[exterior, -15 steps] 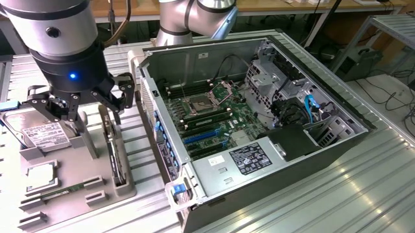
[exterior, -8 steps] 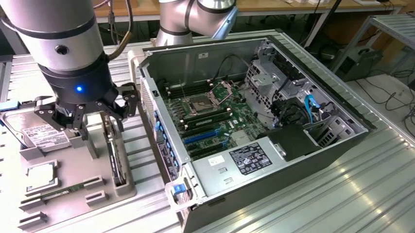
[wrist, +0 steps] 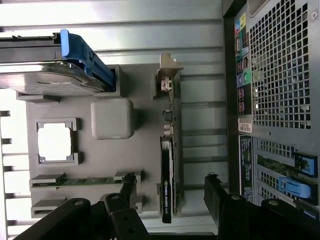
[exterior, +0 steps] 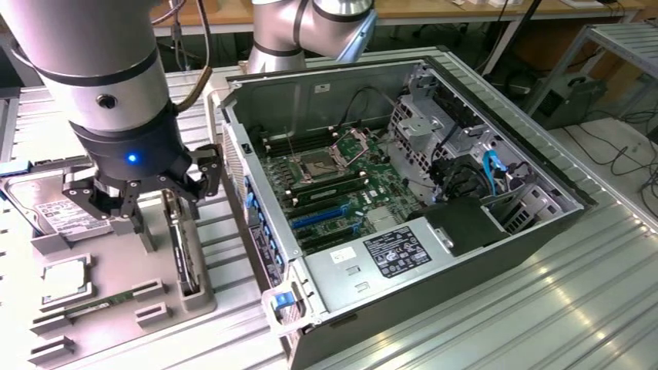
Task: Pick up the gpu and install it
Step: 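Pick up the gpu and move the gpu toward the slot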
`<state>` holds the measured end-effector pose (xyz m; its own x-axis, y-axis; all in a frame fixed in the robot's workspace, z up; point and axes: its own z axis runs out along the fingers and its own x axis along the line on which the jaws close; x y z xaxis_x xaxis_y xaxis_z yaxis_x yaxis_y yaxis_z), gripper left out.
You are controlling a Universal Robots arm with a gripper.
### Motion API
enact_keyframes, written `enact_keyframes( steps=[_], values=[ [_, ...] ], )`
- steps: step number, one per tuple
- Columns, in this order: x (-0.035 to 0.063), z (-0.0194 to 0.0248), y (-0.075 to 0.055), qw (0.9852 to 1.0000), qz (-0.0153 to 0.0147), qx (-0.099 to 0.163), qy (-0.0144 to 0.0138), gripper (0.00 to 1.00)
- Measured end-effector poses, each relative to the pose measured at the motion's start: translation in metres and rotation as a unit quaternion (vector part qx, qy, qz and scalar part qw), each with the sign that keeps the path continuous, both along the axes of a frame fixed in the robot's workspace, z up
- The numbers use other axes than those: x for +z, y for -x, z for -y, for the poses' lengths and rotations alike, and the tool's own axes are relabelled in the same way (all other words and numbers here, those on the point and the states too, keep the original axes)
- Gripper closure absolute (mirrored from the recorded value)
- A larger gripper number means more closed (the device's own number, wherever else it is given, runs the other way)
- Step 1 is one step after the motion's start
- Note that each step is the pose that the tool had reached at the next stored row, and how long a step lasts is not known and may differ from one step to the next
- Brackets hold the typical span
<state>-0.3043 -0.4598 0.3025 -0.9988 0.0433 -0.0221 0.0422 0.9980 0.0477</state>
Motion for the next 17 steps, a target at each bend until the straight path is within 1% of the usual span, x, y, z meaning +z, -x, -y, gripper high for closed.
enact_keyframes(
  steps=[2, 3, 6, 11, 17],
  values=[
    [-0.0036, -0.0012, 0.000, 1.0000, 0.0000, 0.000, 0.0001, 0.34],
    [-0.0054, -0.0026, -0.001, 1.0000, -0.0001, 0.000, 0.0001, 0.34],
    [-0.0110, -0.0083, -0.001, 1.0000, 0.0000, 0.000, 0.0000, 0.34],
    [-0.0200, -0.0097, -0.001, 1.0000, 0.0000, 0.000, 0.0001, 0.34],
    [-0.0309, -0.0098, -0.001, 1.0000, 0.0000, 0.000, 0.0000, 0.34]
  ],
)
